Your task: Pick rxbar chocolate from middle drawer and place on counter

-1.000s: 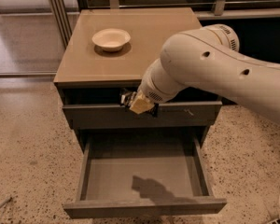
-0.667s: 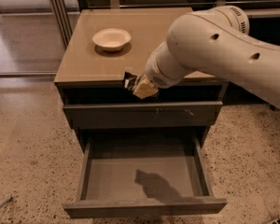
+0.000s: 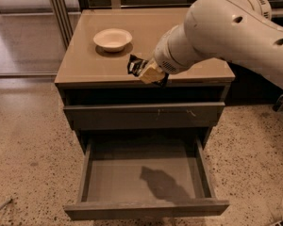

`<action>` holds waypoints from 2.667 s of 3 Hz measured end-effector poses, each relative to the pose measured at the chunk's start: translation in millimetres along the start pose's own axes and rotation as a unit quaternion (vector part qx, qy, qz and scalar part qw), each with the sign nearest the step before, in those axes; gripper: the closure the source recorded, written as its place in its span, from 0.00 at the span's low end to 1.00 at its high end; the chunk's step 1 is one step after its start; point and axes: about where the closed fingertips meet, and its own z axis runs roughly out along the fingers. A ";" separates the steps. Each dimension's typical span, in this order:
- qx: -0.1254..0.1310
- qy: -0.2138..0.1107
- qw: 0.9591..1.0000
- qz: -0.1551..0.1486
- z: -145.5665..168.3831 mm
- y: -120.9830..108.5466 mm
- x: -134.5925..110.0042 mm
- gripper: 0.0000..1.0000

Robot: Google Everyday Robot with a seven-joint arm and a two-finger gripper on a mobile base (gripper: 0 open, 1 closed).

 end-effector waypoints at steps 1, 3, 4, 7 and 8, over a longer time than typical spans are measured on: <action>0.008 -0.007 1.000 -0.002 -0.5 -6.5 1.5 1.00; 0.014 -0.044 0.998 0.046 19.2 -59.1 17.9 1.00; 0.008 -0.057 0.995 0.082 37.7 -86.5 30.1 1.00; -0.054 -0.064 0.982 0.169 95.2 -120.8 61.7 1.00; -0.111 -0.059 0.979 0.162 111.5 -119.6 60.7 1.00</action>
Offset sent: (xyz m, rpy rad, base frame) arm 0.0583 -0.0392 0.0069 0.1325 -0.0529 -0.0474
